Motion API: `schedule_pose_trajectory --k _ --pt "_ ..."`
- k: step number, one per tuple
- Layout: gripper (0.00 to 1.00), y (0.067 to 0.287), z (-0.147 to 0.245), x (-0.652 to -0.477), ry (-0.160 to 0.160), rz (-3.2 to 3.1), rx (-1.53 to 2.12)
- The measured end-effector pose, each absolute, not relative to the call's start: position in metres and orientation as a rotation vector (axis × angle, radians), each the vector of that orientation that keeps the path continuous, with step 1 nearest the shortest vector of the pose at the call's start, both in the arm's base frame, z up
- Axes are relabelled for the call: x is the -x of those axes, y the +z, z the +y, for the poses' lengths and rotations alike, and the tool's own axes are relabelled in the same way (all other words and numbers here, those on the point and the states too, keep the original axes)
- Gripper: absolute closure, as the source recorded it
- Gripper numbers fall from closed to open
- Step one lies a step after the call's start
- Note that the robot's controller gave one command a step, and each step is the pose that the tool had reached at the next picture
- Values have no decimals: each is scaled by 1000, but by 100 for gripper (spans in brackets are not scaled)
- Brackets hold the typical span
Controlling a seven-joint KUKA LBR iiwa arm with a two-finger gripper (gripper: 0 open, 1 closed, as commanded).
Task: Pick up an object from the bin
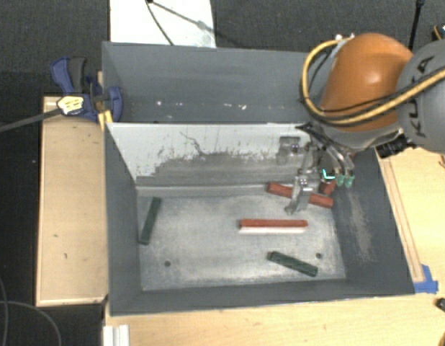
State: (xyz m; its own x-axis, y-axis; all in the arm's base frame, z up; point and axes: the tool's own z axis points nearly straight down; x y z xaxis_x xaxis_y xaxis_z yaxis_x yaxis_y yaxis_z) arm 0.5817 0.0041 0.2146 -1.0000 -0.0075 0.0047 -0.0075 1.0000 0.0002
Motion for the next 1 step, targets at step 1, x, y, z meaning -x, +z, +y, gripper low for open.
schedule_pose_trajectory --k 1 --pt "0 67 -21 -586 -1 -3139 -138"
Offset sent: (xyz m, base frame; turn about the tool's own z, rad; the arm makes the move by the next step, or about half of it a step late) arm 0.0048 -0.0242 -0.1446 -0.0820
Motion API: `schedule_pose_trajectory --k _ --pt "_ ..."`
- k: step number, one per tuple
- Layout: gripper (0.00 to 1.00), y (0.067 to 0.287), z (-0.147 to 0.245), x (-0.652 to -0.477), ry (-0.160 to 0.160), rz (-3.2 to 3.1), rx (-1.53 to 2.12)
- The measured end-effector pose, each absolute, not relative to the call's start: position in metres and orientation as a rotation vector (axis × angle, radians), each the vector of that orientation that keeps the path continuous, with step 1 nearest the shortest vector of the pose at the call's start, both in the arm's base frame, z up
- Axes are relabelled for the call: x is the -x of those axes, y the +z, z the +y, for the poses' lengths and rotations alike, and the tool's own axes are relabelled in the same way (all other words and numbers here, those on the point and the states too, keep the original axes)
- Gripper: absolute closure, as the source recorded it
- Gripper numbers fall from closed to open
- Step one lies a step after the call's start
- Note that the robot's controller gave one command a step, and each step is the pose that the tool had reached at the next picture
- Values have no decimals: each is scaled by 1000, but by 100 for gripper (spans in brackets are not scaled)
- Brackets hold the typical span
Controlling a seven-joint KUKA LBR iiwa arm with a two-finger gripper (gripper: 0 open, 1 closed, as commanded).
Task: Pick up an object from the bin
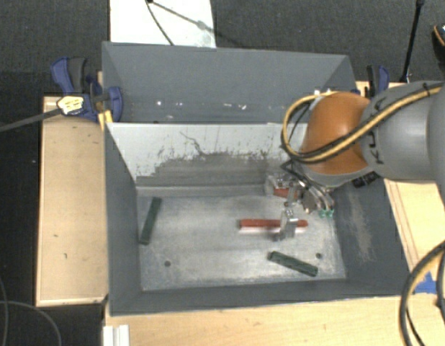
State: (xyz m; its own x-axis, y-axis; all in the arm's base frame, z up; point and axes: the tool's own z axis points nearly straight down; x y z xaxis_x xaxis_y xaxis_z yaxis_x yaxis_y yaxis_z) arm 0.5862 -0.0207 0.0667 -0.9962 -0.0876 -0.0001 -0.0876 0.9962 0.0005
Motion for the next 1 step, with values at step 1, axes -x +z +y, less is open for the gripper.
schedule_pose_trajectory --k 1 --pt "100 72 -20 -588 1 3134 138"
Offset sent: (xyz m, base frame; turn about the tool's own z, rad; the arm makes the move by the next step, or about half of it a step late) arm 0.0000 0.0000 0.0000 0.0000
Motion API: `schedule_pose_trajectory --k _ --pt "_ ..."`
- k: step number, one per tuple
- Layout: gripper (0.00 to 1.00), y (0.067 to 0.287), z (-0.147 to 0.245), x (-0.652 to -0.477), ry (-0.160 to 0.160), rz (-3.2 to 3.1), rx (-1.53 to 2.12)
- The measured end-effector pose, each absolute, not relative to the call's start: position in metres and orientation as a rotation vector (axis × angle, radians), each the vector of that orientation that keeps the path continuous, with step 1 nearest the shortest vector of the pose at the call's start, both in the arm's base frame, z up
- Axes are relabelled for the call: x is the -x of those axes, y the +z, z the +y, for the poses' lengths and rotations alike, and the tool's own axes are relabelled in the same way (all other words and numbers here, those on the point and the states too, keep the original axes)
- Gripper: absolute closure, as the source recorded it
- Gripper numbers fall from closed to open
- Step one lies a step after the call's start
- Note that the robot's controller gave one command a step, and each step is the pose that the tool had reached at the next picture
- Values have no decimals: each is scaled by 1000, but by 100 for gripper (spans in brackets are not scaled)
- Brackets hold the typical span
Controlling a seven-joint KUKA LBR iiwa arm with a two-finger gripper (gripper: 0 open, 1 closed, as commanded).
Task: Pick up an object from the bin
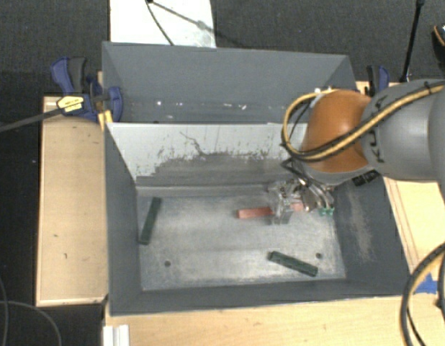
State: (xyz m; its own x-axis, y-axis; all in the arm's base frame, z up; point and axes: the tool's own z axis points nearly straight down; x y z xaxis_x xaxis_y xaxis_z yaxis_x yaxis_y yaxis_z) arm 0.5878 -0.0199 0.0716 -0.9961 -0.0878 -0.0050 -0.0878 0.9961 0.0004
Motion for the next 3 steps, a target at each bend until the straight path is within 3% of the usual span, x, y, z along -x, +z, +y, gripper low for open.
schedule_pose_trajectory --k 1,2,3 --pt "100 219 -14 -566 -1 3124 205" --pt "0 214 -14 -565 0 3132 204" --pt "0 66 -19 -563 2 3131 301"
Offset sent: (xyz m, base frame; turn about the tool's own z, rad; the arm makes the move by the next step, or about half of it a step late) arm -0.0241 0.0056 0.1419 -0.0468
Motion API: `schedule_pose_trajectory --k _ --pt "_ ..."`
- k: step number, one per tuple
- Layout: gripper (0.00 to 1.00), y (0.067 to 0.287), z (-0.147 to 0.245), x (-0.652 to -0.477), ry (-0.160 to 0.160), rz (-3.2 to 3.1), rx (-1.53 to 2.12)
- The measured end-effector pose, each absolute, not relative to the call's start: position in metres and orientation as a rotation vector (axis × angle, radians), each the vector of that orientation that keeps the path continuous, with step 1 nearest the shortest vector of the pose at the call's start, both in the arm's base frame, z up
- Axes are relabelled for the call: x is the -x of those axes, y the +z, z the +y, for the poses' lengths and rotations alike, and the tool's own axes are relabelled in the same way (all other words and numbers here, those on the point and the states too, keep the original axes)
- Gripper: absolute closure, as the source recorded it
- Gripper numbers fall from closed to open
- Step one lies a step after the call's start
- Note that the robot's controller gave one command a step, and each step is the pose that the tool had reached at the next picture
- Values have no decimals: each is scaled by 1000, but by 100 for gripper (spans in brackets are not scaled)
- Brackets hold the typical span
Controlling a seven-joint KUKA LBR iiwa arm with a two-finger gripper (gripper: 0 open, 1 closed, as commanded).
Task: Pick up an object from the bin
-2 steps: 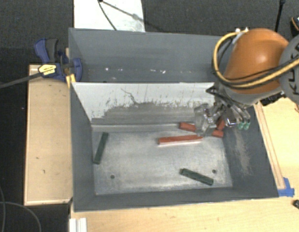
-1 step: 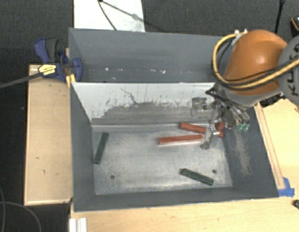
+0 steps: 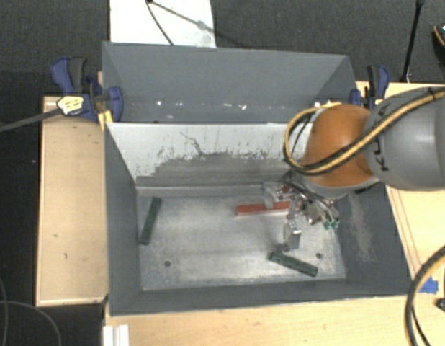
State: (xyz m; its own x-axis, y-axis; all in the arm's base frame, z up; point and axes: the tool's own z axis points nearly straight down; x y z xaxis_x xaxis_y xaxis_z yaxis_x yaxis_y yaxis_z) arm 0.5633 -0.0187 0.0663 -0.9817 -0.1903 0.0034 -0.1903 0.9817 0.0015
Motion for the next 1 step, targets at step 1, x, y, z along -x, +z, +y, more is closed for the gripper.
schedule_pose_trajectory --k 1 --pt "0 71 60 -593 -5 -3103 -530"
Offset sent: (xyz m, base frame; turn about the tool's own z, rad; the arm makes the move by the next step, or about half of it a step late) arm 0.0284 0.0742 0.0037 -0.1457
